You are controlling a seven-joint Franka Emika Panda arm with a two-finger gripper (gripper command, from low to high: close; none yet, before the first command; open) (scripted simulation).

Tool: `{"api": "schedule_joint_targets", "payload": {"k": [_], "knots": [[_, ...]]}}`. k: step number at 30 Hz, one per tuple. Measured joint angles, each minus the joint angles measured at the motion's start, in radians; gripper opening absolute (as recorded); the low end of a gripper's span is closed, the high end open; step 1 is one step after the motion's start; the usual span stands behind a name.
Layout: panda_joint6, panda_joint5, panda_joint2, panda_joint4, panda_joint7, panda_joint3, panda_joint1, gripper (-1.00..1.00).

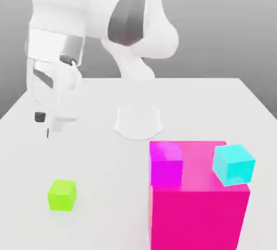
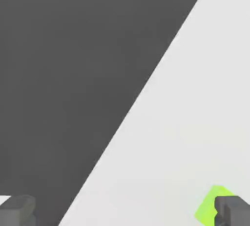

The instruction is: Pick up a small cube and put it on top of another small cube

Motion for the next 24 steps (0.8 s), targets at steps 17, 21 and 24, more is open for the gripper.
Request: {"api": "schedule_joint_targets", "payload": {"k": [17,21,24], "knots": [[0.325,0.094,0.454,-0.081,0.269,-0.075,-0.054,-1.0],[0.339,0.09,0.469,-0.079,0.272,-0.08,-0.05,-1.0],[0.293,0.107,0.412,-0.088,0.261,-0.063,-0.063,-1.0]]}}
